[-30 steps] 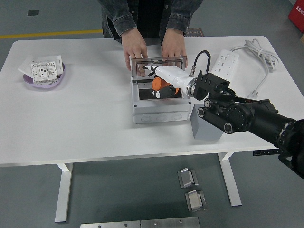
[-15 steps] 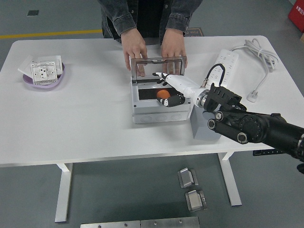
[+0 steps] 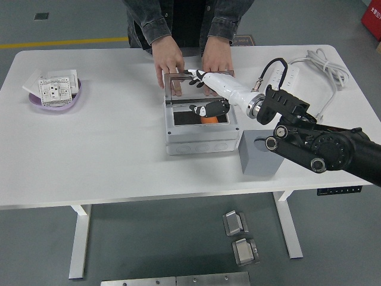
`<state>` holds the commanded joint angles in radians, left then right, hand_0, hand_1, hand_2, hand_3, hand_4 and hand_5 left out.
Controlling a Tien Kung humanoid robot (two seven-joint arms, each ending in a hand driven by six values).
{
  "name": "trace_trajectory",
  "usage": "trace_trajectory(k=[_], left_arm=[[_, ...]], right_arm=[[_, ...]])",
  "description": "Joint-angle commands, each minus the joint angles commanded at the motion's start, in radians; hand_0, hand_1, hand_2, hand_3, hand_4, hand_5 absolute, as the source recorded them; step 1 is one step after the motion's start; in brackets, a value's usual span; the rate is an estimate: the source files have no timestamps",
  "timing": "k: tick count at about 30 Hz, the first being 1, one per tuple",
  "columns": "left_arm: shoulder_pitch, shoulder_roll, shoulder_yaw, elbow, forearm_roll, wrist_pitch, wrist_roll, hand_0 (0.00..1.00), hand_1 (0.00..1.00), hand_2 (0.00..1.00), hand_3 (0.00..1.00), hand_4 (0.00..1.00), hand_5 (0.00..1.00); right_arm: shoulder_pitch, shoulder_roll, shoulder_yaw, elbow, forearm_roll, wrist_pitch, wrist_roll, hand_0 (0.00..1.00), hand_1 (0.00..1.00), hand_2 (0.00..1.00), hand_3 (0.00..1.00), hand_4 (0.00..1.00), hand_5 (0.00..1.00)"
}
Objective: Pick up the cylinder from the cube,place it in the box,flap close box
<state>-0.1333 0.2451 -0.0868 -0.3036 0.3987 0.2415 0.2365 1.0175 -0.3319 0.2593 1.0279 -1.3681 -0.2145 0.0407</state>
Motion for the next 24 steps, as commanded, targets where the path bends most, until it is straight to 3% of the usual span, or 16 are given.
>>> trace_trajectory(k=[14,24], left_arm=[[-0.002,0.003,0.022,0.001,-0.014,0.0,0.0,0.616,0.576,0.573,0.657,0.696,0.269],[-0.011,0.003,0.041,-0.001,-0.018,0.0,0.001,0.615,0.576,0.573,0.657,0.697,0.269]], right_arm=[[0.102,0.022,-0.076,-0.13,0.093,0.018,0.018,0.886,0.724,0.788,0.934,0.701,0.245],[0.164,0.083,-0.205,-0.283,0.263,0.033,0.064,0.858,0.702,0.781,0.931,0.703,0.256]])
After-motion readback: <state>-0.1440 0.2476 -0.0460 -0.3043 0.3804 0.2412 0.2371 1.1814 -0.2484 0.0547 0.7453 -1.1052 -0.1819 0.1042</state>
